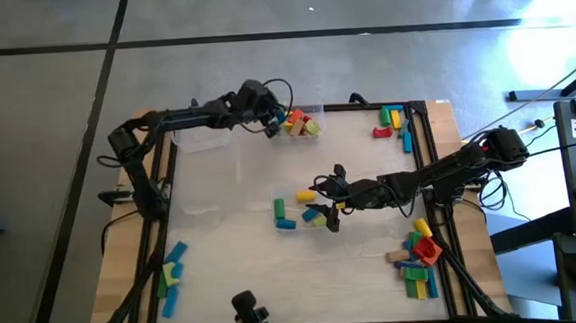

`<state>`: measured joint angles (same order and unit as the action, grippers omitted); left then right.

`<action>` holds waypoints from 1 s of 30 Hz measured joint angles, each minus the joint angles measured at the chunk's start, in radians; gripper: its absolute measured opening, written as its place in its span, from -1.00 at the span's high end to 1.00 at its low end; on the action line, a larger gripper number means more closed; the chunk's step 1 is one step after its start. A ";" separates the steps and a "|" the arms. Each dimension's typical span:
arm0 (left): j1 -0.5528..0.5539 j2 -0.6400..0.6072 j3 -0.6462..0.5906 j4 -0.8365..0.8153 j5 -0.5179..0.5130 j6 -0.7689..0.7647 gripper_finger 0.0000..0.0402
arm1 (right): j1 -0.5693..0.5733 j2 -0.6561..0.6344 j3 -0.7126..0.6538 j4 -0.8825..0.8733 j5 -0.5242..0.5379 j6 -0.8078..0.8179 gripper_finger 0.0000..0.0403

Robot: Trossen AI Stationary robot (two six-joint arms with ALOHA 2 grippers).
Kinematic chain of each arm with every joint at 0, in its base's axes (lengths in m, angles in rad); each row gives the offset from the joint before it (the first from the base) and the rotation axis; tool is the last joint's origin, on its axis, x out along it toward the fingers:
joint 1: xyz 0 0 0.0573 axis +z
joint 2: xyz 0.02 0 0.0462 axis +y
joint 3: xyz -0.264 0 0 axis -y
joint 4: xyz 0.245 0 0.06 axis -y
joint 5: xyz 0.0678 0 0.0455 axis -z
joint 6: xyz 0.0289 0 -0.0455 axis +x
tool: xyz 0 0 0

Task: Sort blocks by size
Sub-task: Put the blue arch block into the top right transparent bin, then put the light green arch block into the top right transparent bin

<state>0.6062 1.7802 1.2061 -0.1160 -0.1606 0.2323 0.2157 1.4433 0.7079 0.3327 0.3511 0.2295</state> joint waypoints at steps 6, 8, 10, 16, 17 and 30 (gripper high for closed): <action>0.004 -0.001 0.005 -0.004 0.006 0.002 0.64 | 0.000 0.000 0.000 0.001 0.000 0.001 -0.22; 0.004 -0.002 0.005 -0.004 0.027 0.010 0.59 | 0.000 0.000 0.000 0.001 0.000 0.001 -0.22; 0.002 -0.002 0.005 -0.002 0.053 0.010 0.51 | 0.000 0.000 0.000 0.000 0.000 0.001 -0.22; 0.000 -0.009 0.005 -0.018 0.057 0.021 0.27 | 0.000 0.000 0.000 0.000 0.000 0.001 -0.22; -0.005 -0.017 0.005 -0.027 0.057 0.030 0.24 | 0.000 0.000 0.000 0.000 0.000 0.001 -0.22; -0.174 -0.278 0.005 -0.359 0.056 0.125 0.24 | 0.000 0.000 0.000 -0.024 -0.003 0.002 -0.22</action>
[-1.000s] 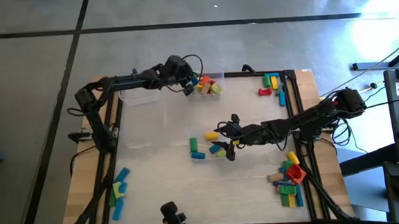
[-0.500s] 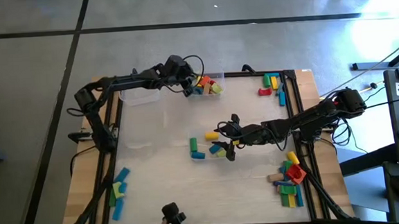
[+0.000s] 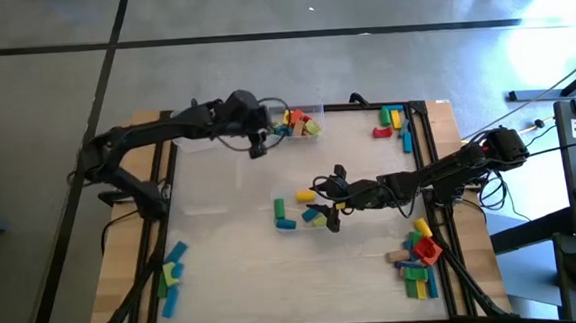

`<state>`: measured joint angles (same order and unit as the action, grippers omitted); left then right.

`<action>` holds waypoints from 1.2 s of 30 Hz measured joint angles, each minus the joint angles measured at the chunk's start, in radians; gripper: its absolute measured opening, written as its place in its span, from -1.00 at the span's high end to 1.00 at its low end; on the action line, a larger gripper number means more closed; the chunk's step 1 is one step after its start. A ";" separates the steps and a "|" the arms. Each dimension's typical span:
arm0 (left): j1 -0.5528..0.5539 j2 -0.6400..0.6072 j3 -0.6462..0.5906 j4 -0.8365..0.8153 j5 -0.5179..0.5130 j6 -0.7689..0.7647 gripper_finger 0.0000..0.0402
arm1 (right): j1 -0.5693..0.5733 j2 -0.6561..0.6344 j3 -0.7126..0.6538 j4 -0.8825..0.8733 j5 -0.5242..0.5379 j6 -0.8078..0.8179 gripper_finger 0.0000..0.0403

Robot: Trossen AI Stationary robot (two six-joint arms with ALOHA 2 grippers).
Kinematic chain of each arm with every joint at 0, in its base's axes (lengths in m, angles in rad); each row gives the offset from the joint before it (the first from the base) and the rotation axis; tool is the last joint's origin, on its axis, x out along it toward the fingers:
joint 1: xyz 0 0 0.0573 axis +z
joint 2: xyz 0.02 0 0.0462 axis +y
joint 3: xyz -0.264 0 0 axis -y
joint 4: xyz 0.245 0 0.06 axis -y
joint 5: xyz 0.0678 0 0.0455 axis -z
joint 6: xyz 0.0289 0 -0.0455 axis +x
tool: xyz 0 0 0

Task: Sort blocks by size
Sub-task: Put the light green arch block into the top right transparent bin

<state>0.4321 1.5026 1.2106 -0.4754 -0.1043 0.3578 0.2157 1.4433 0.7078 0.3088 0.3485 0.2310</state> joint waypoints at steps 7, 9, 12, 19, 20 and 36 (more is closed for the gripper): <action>-0.160 -0.130 0.000 -0.208 0.000 -0.042 0.25 | 0.000 0.000 0.000 -0.004 0.000 0.000 -0.22; -0.211 -0.156 0.000 -0.275 0.000 -0.068 0.25 | 0.000 0.000 0.000 -0.008 0.000 0.000 -0.22; -0.289 -0.187 0.000 -0.360 0.000 -0.130 0.25 | 0.000 0.000 0.000 -0.022 0.000 0.000 -0.22; -0.473 -0.207 0.000 -0.544 0.000 -0.309 0.25 | 0.000 0.000 0.000 -0.023 -0.001 0.007 -0.22; -0.498 -0.207 -0.001 -0.567 0.000 -0.335 0.25 | 0.000 0.000 0.000 -0.023 -0.001 0.007 -0.22; -0.841 -0.206 -0.001 -0.799 0.000 -0.839 0.25 | 0.000 0.000 0.000 -0.023 -0.001 0.014 -0.22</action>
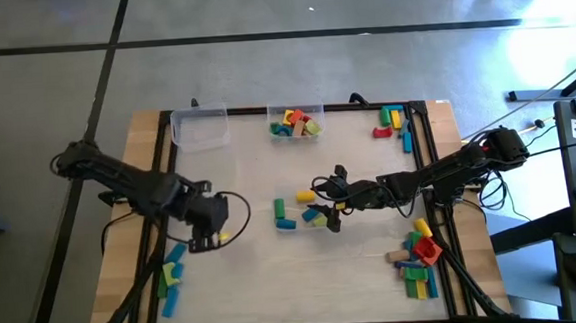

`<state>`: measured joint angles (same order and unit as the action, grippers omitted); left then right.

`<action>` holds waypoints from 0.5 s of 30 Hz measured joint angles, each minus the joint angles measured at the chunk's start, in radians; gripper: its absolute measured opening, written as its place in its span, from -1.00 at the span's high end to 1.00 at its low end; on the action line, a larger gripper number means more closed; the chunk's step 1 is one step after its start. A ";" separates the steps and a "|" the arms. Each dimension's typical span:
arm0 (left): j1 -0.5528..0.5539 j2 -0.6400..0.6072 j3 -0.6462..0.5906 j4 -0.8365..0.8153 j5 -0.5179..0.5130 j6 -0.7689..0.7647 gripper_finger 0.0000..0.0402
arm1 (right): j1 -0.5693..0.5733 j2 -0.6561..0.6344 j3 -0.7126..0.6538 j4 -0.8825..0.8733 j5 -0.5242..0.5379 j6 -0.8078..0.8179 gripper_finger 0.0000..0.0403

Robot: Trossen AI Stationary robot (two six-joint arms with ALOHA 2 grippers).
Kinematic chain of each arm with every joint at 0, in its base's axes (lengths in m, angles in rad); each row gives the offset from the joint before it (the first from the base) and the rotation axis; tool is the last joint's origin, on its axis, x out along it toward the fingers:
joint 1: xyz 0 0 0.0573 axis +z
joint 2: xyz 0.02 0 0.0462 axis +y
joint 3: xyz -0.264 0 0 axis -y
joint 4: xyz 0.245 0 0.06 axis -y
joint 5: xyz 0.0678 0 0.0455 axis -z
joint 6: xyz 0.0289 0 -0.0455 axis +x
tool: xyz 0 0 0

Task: Sort blocks by size
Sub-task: Put the light green arch block into the top right transparent bin

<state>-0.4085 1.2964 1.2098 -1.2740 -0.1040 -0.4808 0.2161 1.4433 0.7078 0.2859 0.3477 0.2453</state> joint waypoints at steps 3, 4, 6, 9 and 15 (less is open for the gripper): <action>-0.058 0.001 -0.012 -0.008 0.000 -0.097 0.25 | 0.000 0.000 0.000 0.000 0.000 0.015 -0.22; -0.078 0.001 -0.017 -0.010 0.000 -0.125 0.25 | 0.000 0.000 0.000 0.000 0.000 0.015 -0.22; -0.115 0.001 -0.033 -0.010 0.000 -0.180 0.25 | 0.000 0.000 0.000 0.000 0.000 0.015 -0.22; -0.169 0.001 -0.062 -0.008 0.000 -0.258 0.25 | 0.000 0.000 0.000 -0.001 -0.001 0.015 -0.22; -0.273 0.001 -0.134 -0.006 0.027 -0.468 0.25 | 0.000 0.000 0.000 -0.001 -0.027 0.020 -0.22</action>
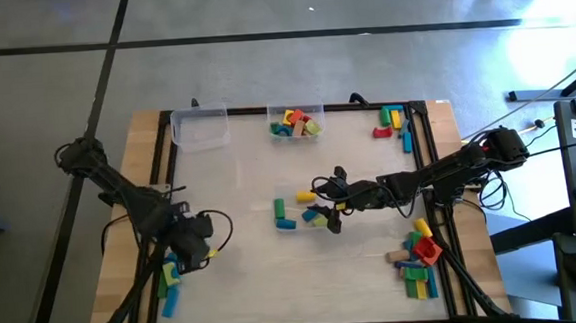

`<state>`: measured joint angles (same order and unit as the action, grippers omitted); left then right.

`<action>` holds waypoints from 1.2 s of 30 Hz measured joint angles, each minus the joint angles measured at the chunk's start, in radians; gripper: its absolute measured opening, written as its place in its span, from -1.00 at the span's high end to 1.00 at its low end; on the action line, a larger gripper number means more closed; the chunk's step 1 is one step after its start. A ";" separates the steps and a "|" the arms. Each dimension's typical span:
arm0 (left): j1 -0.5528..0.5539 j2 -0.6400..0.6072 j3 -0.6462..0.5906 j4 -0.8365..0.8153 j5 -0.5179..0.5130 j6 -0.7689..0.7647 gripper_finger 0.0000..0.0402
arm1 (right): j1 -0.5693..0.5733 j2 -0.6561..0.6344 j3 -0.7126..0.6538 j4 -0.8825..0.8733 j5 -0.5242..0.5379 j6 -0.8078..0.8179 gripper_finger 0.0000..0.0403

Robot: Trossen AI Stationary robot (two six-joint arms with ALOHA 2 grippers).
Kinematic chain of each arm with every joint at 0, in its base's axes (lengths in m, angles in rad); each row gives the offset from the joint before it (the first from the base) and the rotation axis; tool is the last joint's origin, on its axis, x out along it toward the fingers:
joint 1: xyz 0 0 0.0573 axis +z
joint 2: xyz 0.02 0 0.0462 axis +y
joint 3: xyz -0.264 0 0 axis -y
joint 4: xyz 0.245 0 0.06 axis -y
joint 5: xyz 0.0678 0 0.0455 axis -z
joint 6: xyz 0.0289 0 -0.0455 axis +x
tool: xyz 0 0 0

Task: Sort blocks by size
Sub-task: Put the light green arch block into the top right transparent bin

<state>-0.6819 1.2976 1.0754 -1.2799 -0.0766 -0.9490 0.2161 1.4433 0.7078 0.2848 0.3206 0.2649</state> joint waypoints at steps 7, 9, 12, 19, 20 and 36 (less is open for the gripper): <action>-0.099 0.001 -0.092 0.019 0.113 -0.254 0.25 | 0.000 0.000 0.000 -0.001 0.000 0.018 -0.22; -0.126 0.001 -0.125 0.046 0.149 -0.316 0.25 | 0.000 0.000 0.000 0.000 0.000 0.018 -0.22; -0.159 0.002 -0.170 0.108 0.205 -0.386 0.25 | 0.000 0.000 0.000 0.000 0.000 0.018 -0.22; -0.187 0.002 -0.278 0.246 0.296 -0.489 0.25 | 0.000 0.000 0.000 0.001 0.000 0.018 -0.22; -0.187 0.002 -0.290 0.246 0.307 -0.492 0.25 | 0.000 0.000 0.000 0.001 0.000 0.018 -0.22; -0.187 0.002 -0.332 0.286 0.321 -0.455 0.25 | 0.000 0.000 0.000 0.002 0.001 0.019 -0.22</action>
<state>-0.8692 1.2999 0.7437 -0.9936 0.2440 -1.4044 0.2161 1.4433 0.7074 0.2867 0.3214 0.2836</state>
